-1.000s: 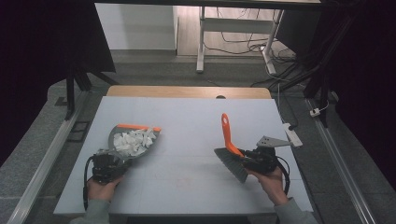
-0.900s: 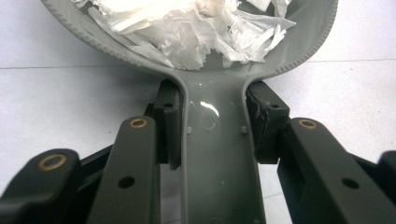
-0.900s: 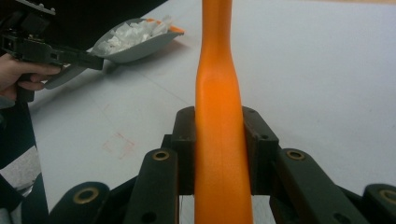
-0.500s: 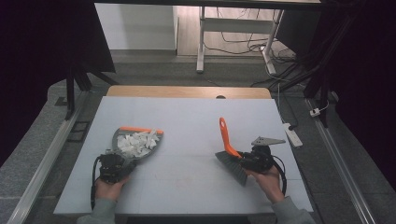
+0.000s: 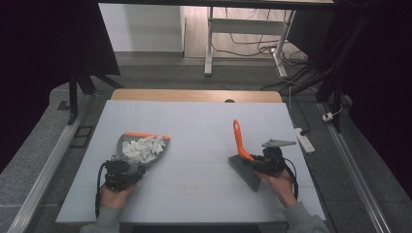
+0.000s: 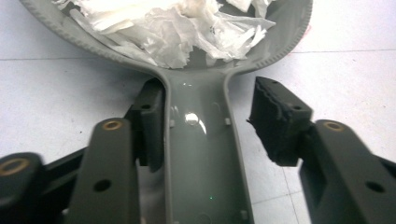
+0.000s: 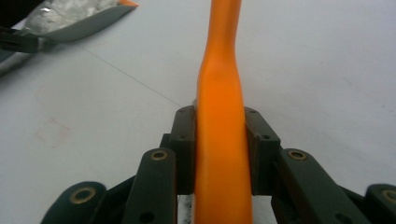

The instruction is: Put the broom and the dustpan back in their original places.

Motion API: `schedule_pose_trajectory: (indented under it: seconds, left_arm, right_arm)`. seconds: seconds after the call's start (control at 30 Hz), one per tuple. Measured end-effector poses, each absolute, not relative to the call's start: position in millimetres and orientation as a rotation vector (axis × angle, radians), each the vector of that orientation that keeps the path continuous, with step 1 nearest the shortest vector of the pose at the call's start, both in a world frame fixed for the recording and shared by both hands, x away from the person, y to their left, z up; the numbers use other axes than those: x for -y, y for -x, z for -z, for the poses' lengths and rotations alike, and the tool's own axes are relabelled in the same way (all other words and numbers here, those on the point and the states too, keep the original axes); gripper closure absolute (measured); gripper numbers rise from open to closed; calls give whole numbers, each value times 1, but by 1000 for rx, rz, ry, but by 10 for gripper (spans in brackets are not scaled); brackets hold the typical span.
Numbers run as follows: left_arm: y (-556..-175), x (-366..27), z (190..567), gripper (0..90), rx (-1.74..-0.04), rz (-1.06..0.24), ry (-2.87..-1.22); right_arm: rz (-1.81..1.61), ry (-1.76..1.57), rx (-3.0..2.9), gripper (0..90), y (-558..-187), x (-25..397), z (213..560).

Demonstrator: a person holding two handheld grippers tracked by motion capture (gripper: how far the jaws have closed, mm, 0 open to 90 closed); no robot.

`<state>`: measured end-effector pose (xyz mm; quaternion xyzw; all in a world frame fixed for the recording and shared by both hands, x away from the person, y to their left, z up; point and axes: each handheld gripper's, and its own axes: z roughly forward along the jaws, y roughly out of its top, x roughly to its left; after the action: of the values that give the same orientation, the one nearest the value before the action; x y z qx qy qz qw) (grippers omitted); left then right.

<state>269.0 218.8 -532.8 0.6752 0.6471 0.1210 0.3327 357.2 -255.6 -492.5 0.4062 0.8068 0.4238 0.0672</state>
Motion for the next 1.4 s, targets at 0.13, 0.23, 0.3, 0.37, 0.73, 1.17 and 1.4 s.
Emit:
schedule_pose_trajectory:
  seconds: [0.13,0.23,0.3,0.37,0.73,1.17,1.4]
  left_arm:
    - [-267,-220,530,378,-1673,-341,-1771]
    - [-266,-221,528,343,-1659,-353,-1784]
    - [-264,-221,526,331,-1645,-351,-1788]
    - [-263,-221,524,316,-1627,-351,-1800]
    - [-256,-228,518,295,-1580,-360,-1791]
    - [-251,-230,510,290,-1536,-420,-1792]
    - [-248,-228,504,290,-1494,-440,-1797]
  right_arm:
    - [-1244,-1242,-2427,660,-361,259,495]
    - [-1219,-1255,-2428,644,-365,261,497]
    - [-1200,-1258,-2436,635,-367,262,498]
    - [-1189,-1263,-2436,621,-369,264,499]
    - [-1103,-1307,-2428,549,-374,265,503]
    - [-966,-1346,-2394,505,-378,264,505]
    - [-1006,-1281,-2352,490,-372,263,498]
